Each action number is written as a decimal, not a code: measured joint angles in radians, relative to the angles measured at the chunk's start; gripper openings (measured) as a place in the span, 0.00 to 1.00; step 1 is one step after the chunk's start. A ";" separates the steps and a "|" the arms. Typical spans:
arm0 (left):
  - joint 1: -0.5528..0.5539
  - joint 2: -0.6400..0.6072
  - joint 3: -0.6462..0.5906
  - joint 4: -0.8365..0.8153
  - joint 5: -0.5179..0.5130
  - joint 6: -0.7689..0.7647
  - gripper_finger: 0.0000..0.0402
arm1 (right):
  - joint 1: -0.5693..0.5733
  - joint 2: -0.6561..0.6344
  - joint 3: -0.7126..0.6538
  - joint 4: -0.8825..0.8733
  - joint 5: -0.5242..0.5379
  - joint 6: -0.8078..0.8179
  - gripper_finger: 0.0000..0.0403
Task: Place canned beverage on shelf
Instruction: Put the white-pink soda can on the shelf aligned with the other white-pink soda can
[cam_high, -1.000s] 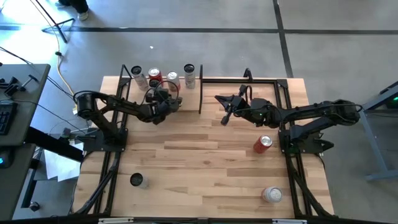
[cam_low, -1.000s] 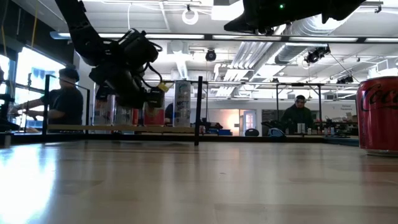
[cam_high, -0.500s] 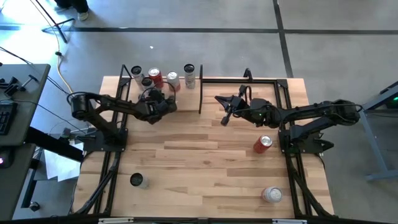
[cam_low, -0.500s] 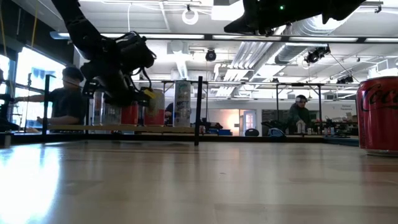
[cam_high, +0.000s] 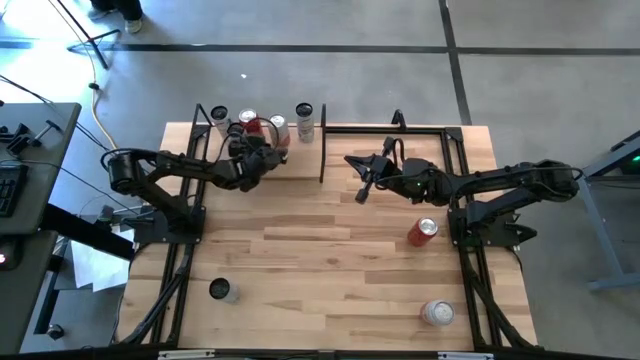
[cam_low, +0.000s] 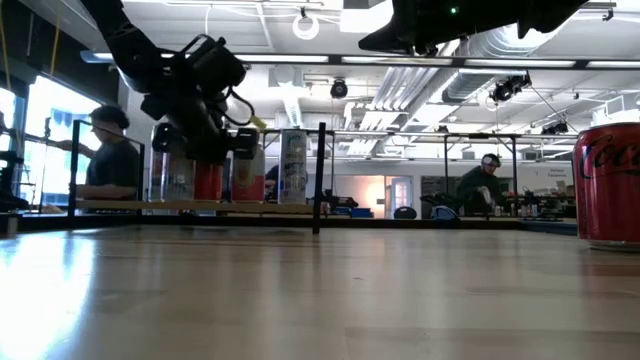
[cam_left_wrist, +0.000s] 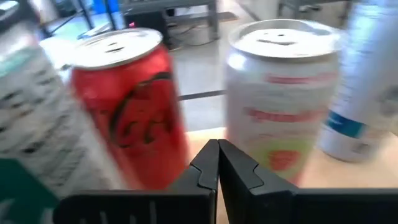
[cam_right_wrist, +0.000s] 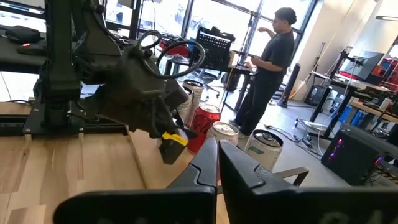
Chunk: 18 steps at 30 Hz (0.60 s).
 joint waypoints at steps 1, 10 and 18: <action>0.011 0.000 0.000 -0.016 -0.001 -0.017 0.00 | 0.000 0.000 0.000 -0.001 0.000 0.000 0.00; 0.018 0.000 0.000 -0.076 -0.084 -0.086 0.00 | 0.000 0.000 0.000 -0.001 -0.003 -0.003 0.00; -0.082 -0.064 0.000 -0.104 -0.052 -0.008 0.00 | 0.000 0.000 0.000 -0.013 -0.011 -0.003 0.00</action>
